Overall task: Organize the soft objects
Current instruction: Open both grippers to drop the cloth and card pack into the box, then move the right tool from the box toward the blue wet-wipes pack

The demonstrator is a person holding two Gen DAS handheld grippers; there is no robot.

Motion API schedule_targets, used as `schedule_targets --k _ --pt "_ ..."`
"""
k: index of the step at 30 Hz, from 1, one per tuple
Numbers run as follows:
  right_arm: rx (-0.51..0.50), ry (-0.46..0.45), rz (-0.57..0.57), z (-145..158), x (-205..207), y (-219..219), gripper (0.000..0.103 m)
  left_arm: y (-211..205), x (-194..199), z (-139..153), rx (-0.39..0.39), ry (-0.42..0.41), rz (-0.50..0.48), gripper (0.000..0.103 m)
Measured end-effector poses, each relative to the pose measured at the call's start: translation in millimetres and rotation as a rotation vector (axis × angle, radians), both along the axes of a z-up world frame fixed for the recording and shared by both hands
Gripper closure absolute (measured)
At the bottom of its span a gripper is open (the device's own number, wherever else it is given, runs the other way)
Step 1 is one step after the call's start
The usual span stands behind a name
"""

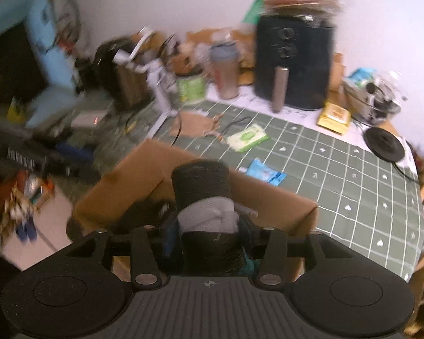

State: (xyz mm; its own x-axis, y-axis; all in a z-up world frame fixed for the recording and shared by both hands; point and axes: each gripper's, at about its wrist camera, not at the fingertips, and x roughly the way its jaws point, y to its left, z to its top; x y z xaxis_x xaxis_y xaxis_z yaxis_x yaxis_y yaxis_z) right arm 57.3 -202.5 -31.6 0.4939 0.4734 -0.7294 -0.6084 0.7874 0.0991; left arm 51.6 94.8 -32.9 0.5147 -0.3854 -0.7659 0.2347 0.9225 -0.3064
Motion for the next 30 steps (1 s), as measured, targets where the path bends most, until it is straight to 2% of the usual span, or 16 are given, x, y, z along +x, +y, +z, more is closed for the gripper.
schedule_targets --k 4,5,10,17,22,30 --pt "-0.018 0.031 -0.003 -8.6 -4.4 -0.1 0.017 6.0 -4.2 -2.6 0.001 0.008 0.029 0.023" --pt "-0.017 0.037 -0.013 -10.8 -5.8 -0.5 0.012 7.6 -5.0 -3.1 -0.001 0.01 0.034 0.023" --pt "0.005 0.063 -0.062 -17.2 -12.3 -4.2 0.004 10.2 -9.4 -4.4 0.0 0.018 0.046 0.023" --pt "-0.011 0.068 -0.138 -26.0 -18.9 -4.1 0.0 7.0 -16.1 -5.2 0.036 0.031 0.044 0.023" --pt "-0.002 0.101 -0.232 -32.2 -16.5 -9.3 0.0 7.7 -19.6 -7.2 0.06 0.048 0.062 0.023" --pt "-0.011 0.095 -0.298 -28.2 -15.2 -6.9 0.0 7.9 -12.2 -7.0 0.089 0.062 0.099 0.023"
